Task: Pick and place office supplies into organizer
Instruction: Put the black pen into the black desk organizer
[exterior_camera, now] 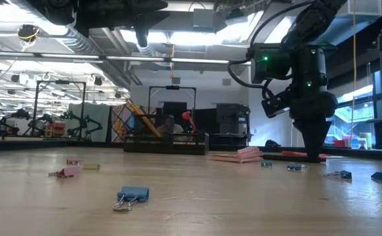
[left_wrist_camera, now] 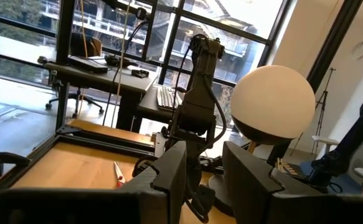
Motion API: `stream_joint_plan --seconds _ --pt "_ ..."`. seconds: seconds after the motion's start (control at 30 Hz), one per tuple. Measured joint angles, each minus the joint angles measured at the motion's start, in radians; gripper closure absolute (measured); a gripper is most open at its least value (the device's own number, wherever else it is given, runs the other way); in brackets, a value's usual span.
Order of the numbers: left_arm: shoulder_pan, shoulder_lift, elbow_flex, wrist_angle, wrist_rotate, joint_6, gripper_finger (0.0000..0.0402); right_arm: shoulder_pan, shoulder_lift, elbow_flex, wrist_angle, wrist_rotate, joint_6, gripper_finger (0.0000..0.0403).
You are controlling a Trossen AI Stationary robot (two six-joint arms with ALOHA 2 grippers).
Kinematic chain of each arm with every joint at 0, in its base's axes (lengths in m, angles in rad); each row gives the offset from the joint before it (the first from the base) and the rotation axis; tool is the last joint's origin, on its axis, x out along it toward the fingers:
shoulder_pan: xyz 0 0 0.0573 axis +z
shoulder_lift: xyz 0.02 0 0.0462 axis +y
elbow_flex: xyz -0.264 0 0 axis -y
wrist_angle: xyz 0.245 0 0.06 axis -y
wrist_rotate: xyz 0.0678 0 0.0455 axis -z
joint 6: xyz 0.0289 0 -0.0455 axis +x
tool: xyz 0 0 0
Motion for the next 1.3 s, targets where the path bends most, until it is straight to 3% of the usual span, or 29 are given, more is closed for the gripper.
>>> stream_joint_plan --seconds 0.3,0.57,0.8,1.0,1.3 --pt "0.000 0.000 0.000 0.000 0.000 0.003 0.0302 0.000 0.012 0.084 -0.143 -0.002 -0.031 0.0349" --pt "0.000 0.000 0.000 0.017 -0.004 0.159 0.0302 -0.023 0.007 0.265 -0.302 0.004 -0.077 0.0349" --pt "-0.001 -0.045 0.000 0.148 -0.061 0.602 0.0302 -0.098 0.005 0.452 -0.403 0.007 -0.110 0.0349" --pt "-0.046 -0.105 0.000 0.140 -0.162 0.890 0.0301 -0.176 0.004 0.624 -0.369 -0.005 -0.124 0.0349" --pt "-0.147 -0.116 0.000 -0.075 -0.569 1.420 0.0301 -0.224 0.003 0.793 -0.120 -0.237 -0.063 0.0349"
